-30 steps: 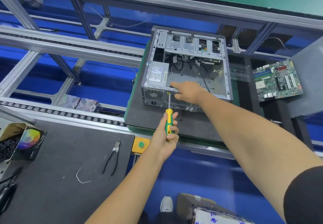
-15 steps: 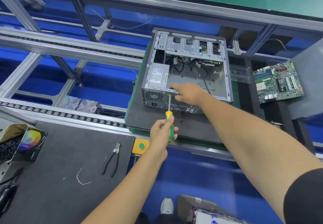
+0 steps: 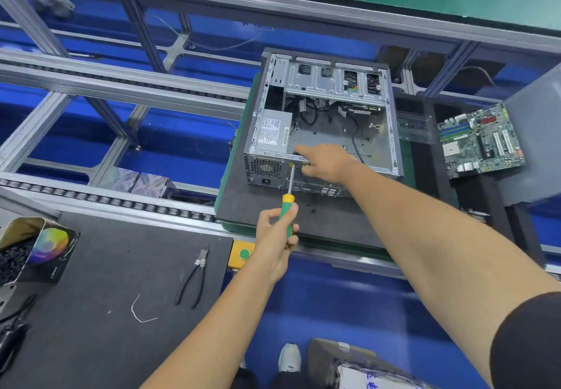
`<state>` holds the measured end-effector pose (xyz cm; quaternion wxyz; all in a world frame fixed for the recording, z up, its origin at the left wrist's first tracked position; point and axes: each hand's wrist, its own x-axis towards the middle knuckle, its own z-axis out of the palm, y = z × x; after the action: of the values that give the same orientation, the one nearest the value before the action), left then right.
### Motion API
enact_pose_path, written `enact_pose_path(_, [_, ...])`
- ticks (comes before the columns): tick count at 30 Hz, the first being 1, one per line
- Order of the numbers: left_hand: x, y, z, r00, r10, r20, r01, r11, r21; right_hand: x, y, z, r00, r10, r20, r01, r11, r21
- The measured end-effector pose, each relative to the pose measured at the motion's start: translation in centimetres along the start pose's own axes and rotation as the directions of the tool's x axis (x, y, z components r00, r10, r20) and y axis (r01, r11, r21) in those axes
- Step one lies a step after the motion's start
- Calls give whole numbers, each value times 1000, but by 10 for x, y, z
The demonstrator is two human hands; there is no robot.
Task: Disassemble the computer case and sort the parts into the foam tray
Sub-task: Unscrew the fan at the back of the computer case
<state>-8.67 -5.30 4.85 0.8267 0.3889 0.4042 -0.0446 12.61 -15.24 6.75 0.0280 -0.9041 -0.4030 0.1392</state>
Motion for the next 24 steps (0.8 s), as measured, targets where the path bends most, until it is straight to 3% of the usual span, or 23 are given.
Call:
enact_pose_path(6, [5,-1,-4,997,76,-13,-73,989,131,1,0,0,1000,1,-5,-1,1000,13])
enact_pose_path(13, [4,6,-4,996,-61,62,53,990,131,1,1,1,1000,-5,-3,5,1000,11])
enact_pose_path(21, [6,3,-5,995,91,43,-98,979,177,3,4,3,1000,5,9,-5,1000,4])
enact_pose_path(24, [5,5,-4,991,90,102,-107,978,182,3,4,4,1000,2,3,-2,1000,8])
